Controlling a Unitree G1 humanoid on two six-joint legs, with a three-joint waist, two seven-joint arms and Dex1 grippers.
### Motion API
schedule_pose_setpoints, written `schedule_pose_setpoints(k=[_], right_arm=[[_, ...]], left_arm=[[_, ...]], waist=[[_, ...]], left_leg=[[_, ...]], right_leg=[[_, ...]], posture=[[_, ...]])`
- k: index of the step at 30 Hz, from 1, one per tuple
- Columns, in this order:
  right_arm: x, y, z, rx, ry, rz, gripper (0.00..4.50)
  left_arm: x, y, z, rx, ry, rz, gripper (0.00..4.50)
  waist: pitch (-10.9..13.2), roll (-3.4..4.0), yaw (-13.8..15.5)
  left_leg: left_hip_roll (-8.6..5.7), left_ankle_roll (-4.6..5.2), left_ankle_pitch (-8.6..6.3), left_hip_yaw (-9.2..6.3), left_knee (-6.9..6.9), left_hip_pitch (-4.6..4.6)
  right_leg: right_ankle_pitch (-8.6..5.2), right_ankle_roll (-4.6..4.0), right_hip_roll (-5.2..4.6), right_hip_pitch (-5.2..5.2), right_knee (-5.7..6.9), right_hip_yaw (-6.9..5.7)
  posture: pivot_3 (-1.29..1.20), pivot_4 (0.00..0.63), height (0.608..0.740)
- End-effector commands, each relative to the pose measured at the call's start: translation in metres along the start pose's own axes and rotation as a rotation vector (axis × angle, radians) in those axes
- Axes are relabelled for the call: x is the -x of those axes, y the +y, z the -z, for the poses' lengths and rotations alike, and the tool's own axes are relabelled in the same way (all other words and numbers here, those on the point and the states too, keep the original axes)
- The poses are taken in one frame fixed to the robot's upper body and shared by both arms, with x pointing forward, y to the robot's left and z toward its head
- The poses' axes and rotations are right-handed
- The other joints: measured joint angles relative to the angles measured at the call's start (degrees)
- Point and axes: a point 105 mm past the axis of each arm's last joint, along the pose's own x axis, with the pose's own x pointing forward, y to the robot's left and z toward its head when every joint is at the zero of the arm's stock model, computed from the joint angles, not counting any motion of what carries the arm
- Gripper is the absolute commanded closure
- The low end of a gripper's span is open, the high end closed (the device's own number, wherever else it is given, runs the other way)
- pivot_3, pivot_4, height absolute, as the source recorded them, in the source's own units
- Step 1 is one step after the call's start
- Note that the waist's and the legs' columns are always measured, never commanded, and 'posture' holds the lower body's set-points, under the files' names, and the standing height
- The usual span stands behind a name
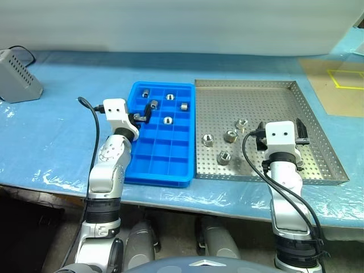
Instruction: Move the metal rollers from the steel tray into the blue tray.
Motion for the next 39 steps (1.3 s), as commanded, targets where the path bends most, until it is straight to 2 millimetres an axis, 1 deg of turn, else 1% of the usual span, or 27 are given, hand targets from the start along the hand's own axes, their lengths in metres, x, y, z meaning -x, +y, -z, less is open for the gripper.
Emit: schedule_pose_setpoints(k=[1,22,24,26,29,32,35,36,37,39], right_arm=[[0.002,-0.012,-0.009,0.009,-0.036,0.051,0.00],[0.000,-0.012,-0.011,0.006,-0.046,0.044,0.00],[-0.004,-0.016,-0.015,0.003,-0.074,0.047,0.00],[-0.013,-0.028,-0.016,-0.017,-0.079,0.072,0.00],[-0.028,-0.045,-0.027,-0.042,-0.120,0.105,0.00],[-0.038,-0.050,-0.034,-0.075,-0.149,0.076,0.00],[-0.052,-0.051,-0.038,-0.152,-0.166,-0.017,0.00],[-0.058,-0.051,-0.041,-0.149,-0.180,-0.060,0.00],[-0.064,-0.049,-0.043,-0.157,-0.188,-0.129,0.00],[-0.071,-0.046,-0.044,-0.178,-0.192,-0.225,0.00]], left_arm=[[-0.002,-0.005,-0.014,-0.003,-0.052,0.021,0.02],[-0.003,-0.007,-0.013,-0.001,-0.052,0.042,0.02],[-0.005,-0.010,-0.015,-0.017,-0.059,0.068,0.02],[-0.010,-0.007,-0.015,0.007,-0.053,0.058,0.02],[-0.017,-0.017,-0.020,0.003,-0.068,0.121,0.02],[-0.024,-0.031,-0.026,-0.009,-0.082,0.212,0.02],[-0.041,-0.051,-0.043,-0.037,-0.110,0.357,0.02],[-0.046,-0.061,-0.049,-0.050,-0.113,0.430,0.02],[-0.049,-0.079,-0.053,-0.089,-0.105,0.548,0.02],[-0.050,-0.100,-0.055,-0.137,-0.083,0.701,0.02]], waist=[[0.00,0.00,0.00],[0.00,0.00,-0.02],[0.00,0.00,-0.01],[0.00,0.00,-0.02],[0.00,0.00,-0.05],[0.00,0.00,-0.03],[0.00,0.00,0.04],[0.00,0.01,0.04],[0.01,0.02,0.08],[0.00,0.05,0.16]], left_leg=[[0.00,0.00,0.00,0.00,0.00,0.00],[0.00,0.00,0.00,0.00,0.01,0.00],[0.00,0.00,0.00,0.00,0.01,0.00],[-0.01,0.00,0.00,0.00,0.02,0.00],[-0.01,0.01,-0.01,0.00,0.14,-0.01],[-0.01,0.02,-0.01,0.00,0.15,0.02],[0.00,0.04,0.00,0.00,0.15,0.02],[-0.01,0.05,0.00,0.00,0.17,0.00],[-0.02,0.08,-0.02,0.00,0.20,-0.04],[-0.03,0.21,-0.09,0.00,0.32,-0.08]], right_leg=[[0.00,0.00,0.00,0.00,0.00,0.00],[-0.02,0.04,0.00,0.00,0.00,0.00],[-0.03,0.05,0.00,0.00,0.00,0.00],[-0.05,0.08,0.00,0.01,0.00,0.00],[-0.05,0.10,0.00,0.04,0.04,0.01],[0.02,-0.01,0.00,0.08,0.07,0.00],[0.10,-0.14,0.00,0.08,0.09,0.00],[0.12,-0.17,0.00,0.06,0.10,0.00],[0.14,-0.20,0.00,0.05,0.10,0.00],[0.16,-0.23,-0.01,0.09,0.09,0.00]], posture=[[-0.33,0.150,0.740],[-0.33,0.150,0.740],[-0.33,0.150,0.740],[-0.34,0.150,0.740],[-0.35,0.150,0.740],[-0.35,0.150,0.740],[-0.35,0.150,0.740],[-0.35,0.150,0.740],[-0.35,0.150,0.740],[-0.36,0.150,0.740]])
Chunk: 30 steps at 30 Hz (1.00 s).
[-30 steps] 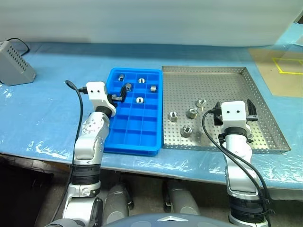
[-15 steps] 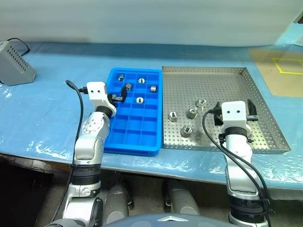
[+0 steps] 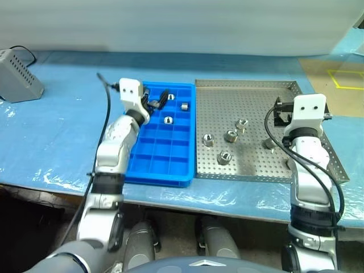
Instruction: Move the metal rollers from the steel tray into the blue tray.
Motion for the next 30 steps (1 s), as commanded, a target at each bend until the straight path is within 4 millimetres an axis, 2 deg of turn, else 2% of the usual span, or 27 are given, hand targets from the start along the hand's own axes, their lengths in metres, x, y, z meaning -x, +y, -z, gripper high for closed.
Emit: schedule_pose_setpoints(k=[1,4,6,10,17,22,27,30], right_arm=[[-0.011,-0.001,-0.017,-0.066,-0.067,-0.162,0.00],[-0.005,0.023,-0.026,-0.115,-0.081,-0.425,0.00],[0.010,0.038,-0.030,-0.127,-0.085,-0.609,0.00],[0.033,0.043,-0.037,-0.241,-0.073,-0.770,0.00],[0.055,0.050,-0.027,-0.235,-0.020,-0.781,0.00],[0.057,0.049,-0.021,-0.238,-0.006,-0.720,0.00],[0.060,0.052,-0.020,-0.244,-0.003,-0.686,0.00],[0.068,0.057,-0.023,-0.275,-0.017,-0.711,0.00]], left_arm=[[-0.017,-0.039,-0.016,-0.073,-0.013,0.305,0.02],[-0.018,-0.061,-0.011,-0.138,0.035,0.518,0.02],[-0.012,-0.076,0.000,-0.197,0.101,0.683,0.02],[-0.006,-0.086,0.019,-0.239,0.193,0.836,0.02],[-0.007,-0.102,0.050,-0.317,0.310,0.937,0.02],[-0.017,-0.115,0.059,-0.392,0.408,0.981,0.02],[-0.025,-0.130,0.057,-0.386,0.461,1.054,0.02],[-0.021,-0.127,0.063,-0.560,0.516,1.138,0.02]], waist=[[-0.03,0.05,0.06],[-0.05,0.11,0.12],[-0.04,0.12,0.02],[-0.04,0.14,0.05],[-0.03,0.14,0.23],[-0.03,0.13,-0.09],[-0.03,0.13,-0.25],[-0.04,0.14,-0.43]], left_leg=[[-0.01,0.07,-0.04,0.01,0.02,-0.01],[0.00,0.40,-0.04,0.04,0.07,0.01],[0.03,0.44,-0.05,0.06,0.05,-0.01],[0.08,0.45,-0.05,0.06,0.05,0.00],[0.05,0.27,-0.16,0.06,0.26,0.17],[0.05,0.29,-0.18,0.06,0.31,0.08],[0.04,0.33,-0.20,0.06,0.26,-0.04],[0.04,0.44,-0.16,0.06,0.21,-0.16]], right_leg=[[0.00,-0.01,-0.02,0.02,-0.02,0.00],[-0.01,-0.03,-0.03,0.11,-0.10,0.00],[-0.02,-0.05,-0.02,0.07,-0.10,-0.01],[-0.05,-0.09,-0.01,0.07,-0.08,-0.06],[-0.03,-0.10,-0.05,0.35,-0.08,-0.06],[-0.03,-0.09,-0.06,0.29,-0.09,-0.06],[-0.04,-0.08,-0.05,0.16,-0.14,-0.07],[-0.04,-0.07,-0.05,0.00,-0.16,-0.07]], posture=[[-0.37,0.150,0.740],[-0.39,0.150,0.740],[-0.40,0.150,0.740],[-0.43,0.150,0.740],[-0.48,0.150,0.740],[-0.52,0.150,0.740],[-0.55,0.150,0.740],[-0.57,0.150,0.740]])
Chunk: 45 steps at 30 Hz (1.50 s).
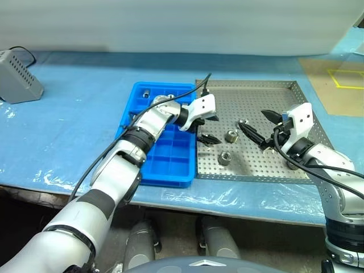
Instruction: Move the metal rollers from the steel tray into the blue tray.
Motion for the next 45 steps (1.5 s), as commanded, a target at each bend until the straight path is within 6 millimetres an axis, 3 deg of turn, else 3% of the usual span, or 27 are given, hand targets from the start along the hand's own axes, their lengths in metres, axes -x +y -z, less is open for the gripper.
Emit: schedule_pose_setpoints(k=[1,9,13,17,25,31,45], right_arm=[[0.006,0.014,-0.015,0.009,-0.068,-0.040,0.00],[0.000,0.035,-0.006,0.005,-0.062,-0.041,0.00],[0.002,0.033,0.001,0.026,-0.044,0.037,0.00],[0.006,0.034,0.006,0.033,-0.031,0.083,0.00],[0.006,0.040,0.015,0.040,-0.018,0.147,0.00],[0.008,0.037,0.018,0.053,-0.009,0.192,0.00],[-0.001,0.036,0.022,0.076,-0.006,0.196,0.00]], left_arm=[[0.006,-0.004,0.003,-0.199,0.131,0.099,0.02],[0.008,-0.005,0.018,-0.363,0.347,0.206,0.02],[0.002,0.001,0.018,-0.356,0.365,0.153,0.02],[0.003,-0.003,0.031,-0.403,0.425,0.181,0.02],[-0.003,0.011,0.044,-0.332,0.503,0.019,0.02],[0.002,0.017,0.056,-0.259,0.573,-0.043,0.02],[0.025,0.016,0.078,-0.181,0.682,-0.015,0.02]], waist=[[-0.01,0.01,-0.09],[0.00,-0.01,-1.02],[0.00,-0.01,-1.95],[0.01,-0.02,-3.59],[0.01,-0.03,-7.51],[0.01,-0.03,-9.27],[0.03,-0.08,-15.05]], left_leg=[[0.00,0.09,0.05,0.00,0.00,-0.06],[0.00,0.14,0.00,0.00,0.09,-0.20],[-0.04,0.03,-0.13,0.00,0.14,-0.21],[-0.05,0.04,-0.14,-0.02,0.14,-0.27],[-0.08,0.09,-0.17,-0.06,0.19,-0.34],[-0.24,0.29,-0.30,-0.17,0.37,-0.21],[-1.06,1.28,-0.90,-0.30,0.41,0.02]], right_leg=[[0.00,0.00,0.00,-0.07,0.01,0.00],[0.00,0.01,-0.01,-0.13,0.00,-0.04],[-0.01,0.02,-0.04,-0.09,-0.02,-0.04],[-0.03,0.06,-0.03,-0.13,-0.04,-0.07],[-0.21,0.38,-0.04,-0.12,-0.09,-0.16],[-0.28,0.48,-0.13,0.27,-0.33,-0.22],[-0.27,0.51,-1.11,1.47,-1.94,-0.67]], posture=[[-0.57,0.150,0.740],[-0.64,0.150,0.740],[-0.67,0.150,0.740],[-0.70,0.150,0.740],[-0.73,0.150,0.740],[-0.74,0.150,0.740],[-0.70,0.150,0.740]])
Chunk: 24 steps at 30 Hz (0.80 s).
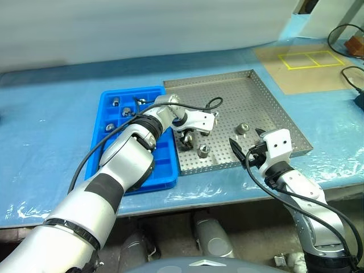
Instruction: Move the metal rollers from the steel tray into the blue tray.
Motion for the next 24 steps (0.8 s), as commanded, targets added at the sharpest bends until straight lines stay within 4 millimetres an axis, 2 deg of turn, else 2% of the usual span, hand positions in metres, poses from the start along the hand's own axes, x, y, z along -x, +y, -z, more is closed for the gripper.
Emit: schedule_pose_setpoints(k=[1,7,9,12,18,24], right_arm=[[-0.004,0.000,-0.009,0.020,-0.046,0.002,0.00],[-0.007,0.001,-0.008,0.025,-0.049,-0.002,0.00],[-0.008,0.002,-0.007,0.028,-0.048,-0.005,0.00],[-0.009,0.000,-0.006,0.036,-0.047,-0.003,0.00],[-0.011,0.002,-0.003,0.043,-0.043,-0.001,0.00],[-0.009,0.003,0.001,0.058,-0.030,0.009,0.00]], left_arm=[[0.002,-0.004,0.019,0.048,0.073,0.019,0.02],[0.018,-0.004,-0.009,0.019,-0.115,0.109,0.02],[0.025,-0.007,-0.012,0.005,-0.153,0.156,0.02],[0.030,-0.006,-0.007,-0.006,-0.137,0.158,0.02],[0.026,-0.004,0.018,0.012,-0.013,0.102,0.02],[0.022,-0.007,0.034,0.020,0.087,0.090,0.02]], waist=[[0.00,-0.01,-0.84],[0.01,0.01,-1.27],[0.01,0.01,-1.21],[0.00,0.03,-1.19],[0.00,0.03,-1.03],[0.01,0.01,-1.40]], left_leg=[[-0.04,0.04,-0.02,0.00,0.01,0.00],[-0.09,0.08,-0.05,-0.03,-0.03,-0.19],[-0.10,0.13,-0.07,-0.04,-0.07,-0.37],[-0.07,0.41,-0.03,-0.03,-0.17,-0.55],[0.08,0.49,-0.04,-0.03,-0.05,-1.14],[0.06,0.47,-0.04,-0.02,0.09,-0.93]], right_leg=[[0.00,0.00,-0.03,0.01,0.00,0.00],[0.03,0.04,-0.10,-0.16,0.01,-0.10],[0.46,0.08,-0.14,-0.29,0.02,-0.13],[0.58,0.23,-0.24,-0.48,0.04,-0.30],[0.57,0.28,-0.24,-1.07,0.30,-0.51],[0.58,0.29,-0.31,-0.95,0.43,-0.49]], posture=[[-0.70,0.150,0.740],[-0.69,0.150,0.740],[-0.68,0.150,0.740],[-0.68,0.150,0.740],[-0.68,0.150,0.740],[-0.69,0.150,0.740]])
